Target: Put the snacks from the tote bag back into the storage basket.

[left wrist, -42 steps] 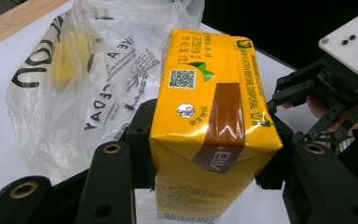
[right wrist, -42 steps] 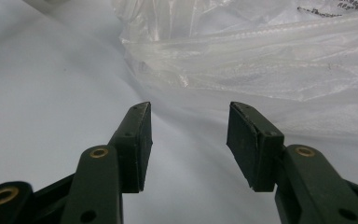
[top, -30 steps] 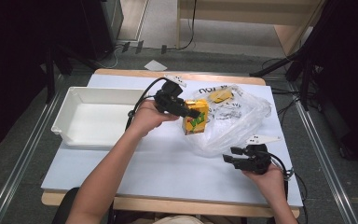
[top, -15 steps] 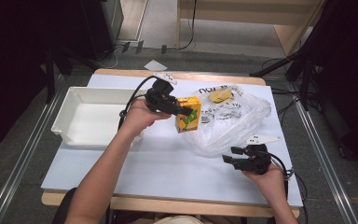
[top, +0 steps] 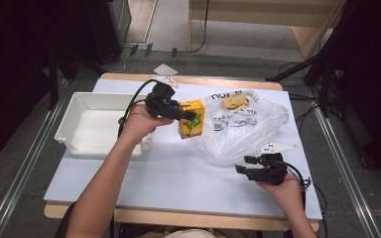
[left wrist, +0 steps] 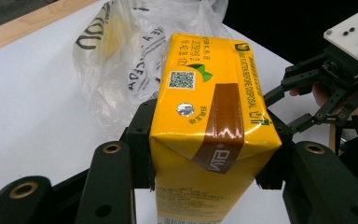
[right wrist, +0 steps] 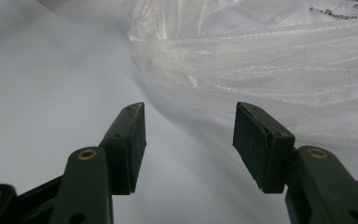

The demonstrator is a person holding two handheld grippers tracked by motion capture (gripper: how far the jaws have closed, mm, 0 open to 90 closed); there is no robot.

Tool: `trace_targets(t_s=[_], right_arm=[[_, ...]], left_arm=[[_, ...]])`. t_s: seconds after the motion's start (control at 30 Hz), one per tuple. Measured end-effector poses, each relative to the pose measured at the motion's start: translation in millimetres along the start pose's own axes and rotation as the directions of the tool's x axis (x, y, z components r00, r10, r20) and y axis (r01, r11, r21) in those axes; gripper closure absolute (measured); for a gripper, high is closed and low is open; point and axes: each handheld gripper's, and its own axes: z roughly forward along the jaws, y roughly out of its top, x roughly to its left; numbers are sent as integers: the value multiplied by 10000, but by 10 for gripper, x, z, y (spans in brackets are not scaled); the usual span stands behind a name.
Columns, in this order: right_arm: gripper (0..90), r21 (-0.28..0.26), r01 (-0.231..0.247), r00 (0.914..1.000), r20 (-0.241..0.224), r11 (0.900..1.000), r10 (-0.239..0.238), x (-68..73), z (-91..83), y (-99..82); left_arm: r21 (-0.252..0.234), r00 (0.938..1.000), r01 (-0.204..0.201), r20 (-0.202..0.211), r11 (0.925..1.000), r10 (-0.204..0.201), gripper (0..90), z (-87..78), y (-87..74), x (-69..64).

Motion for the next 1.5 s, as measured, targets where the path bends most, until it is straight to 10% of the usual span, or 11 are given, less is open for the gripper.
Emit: trace_targets(t_s=[1.5], right_arm=[[456,173,240,9996,-170,9996,-237,19,59,59]], left_arm=[[-838,9897,633,-1227,9945,-733,523,-746,-207,238]])
